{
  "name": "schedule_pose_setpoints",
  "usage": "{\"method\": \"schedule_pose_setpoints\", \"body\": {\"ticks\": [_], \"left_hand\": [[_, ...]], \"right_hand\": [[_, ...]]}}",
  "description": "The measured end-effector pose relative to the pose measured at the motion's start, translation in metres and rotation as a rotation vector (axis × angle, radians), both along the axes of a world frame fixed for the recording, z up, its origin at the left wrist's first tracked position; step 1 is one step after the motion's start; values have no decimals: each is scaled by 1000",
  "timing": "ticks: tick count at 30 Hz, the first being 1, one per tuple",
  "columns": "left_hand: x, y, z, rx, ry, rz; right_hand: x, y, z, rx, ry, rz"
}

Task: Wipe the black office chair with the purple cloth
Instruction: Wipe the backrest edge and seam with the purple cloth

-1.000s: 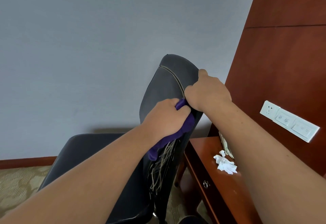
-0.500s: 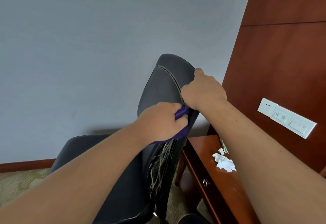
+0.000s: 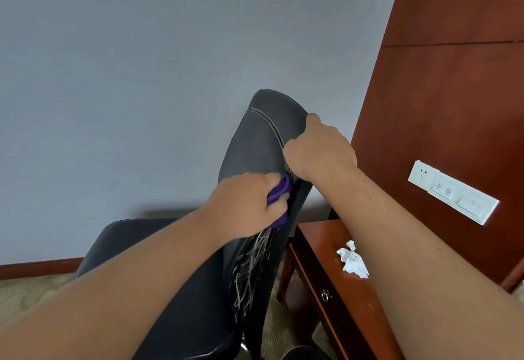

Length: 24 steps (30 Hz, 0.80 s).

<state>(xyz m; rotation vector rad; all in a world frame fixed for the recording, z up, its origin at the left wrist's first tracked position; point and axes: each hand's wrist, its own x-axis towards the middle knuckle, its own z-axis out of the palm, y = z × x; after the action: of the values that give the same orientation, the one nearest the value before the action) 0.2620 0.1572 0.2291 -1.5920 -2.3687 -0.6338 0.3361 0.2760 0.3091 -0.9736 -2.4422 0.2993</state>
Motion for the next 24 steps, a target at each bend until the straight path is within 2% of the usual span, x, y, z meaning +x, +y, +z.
{"method": "schedule_pose_setpoints", "body": {"ticks": [2,4,9,11,20,24], "left_hand": [[-3,-7,-17,-67,86,31],[-4,-10,-29,-50,77,61],[0,3,-9,262,-117,95],[3,12,7,315,-200,84],[9,9,10,203,-334,9],[1,18,26,212,-452,62]], "right_hand": [[-1,-1,0,2,1,8],[0,-2,0,-2,3,13],[2,-4,0,-9,19,13],[1,-4,0,-9,27,15],[1,-2,-2,-12,31,10],[-1,-4,-1,-23,37,19]]}}
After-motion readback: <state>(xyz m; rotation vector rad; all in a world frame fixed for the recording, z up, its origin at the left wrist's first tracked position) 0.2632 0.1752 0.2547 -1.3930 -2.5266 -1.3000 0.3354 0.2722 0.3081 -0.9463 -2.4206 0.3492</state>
